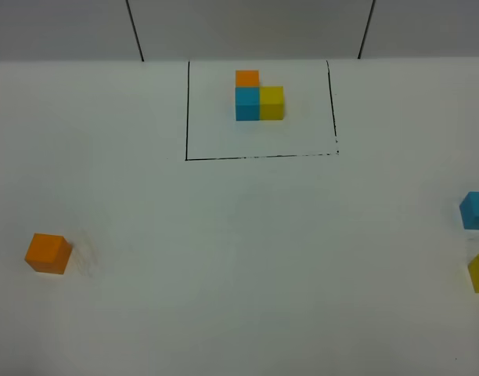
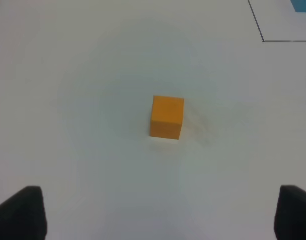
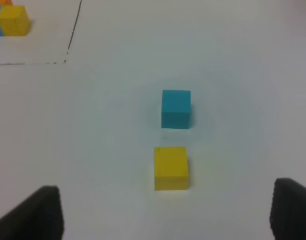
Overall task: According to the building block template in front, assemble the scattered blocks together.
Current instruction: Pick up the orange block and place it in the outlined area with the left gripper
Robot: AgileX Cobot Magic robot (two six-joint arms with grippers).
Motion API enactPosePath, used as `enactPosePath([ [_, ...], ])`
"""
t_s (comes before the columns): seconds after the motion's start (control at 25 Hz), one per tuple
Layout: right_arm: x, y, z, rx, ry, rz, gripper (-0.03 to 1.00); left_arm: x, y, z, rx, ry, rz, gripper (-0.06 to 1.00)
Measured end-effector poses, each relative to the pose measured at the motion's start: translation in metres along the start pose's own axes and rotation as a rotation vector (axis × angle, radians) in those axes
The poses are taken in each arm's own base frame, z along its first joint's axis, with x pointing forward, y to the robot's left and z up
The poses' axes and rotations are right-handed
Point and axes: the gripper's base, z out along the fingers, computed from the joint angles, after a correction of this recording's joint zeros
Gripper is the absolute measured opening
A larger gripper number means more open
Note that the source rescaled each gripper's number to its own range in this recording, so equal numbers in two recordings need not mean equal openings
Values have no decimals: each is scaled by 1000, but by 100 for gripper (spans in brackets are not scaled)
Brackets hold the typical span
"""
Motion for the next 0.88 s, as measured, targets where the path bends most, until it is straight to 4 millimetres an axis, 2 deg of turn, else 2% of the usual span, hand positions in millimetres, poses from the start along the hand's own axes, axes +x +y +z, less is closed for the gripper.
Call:
enactPosePath([
  [0.72, 0, 0, 0, 0, 0, 0, 70, -1, 0, 1, -3, 7, -1, 97],
  [0.88, 0, 0, 0, 0, 0, 0, 70, -16, 3, 8, -47, 93, -8, 97],
])
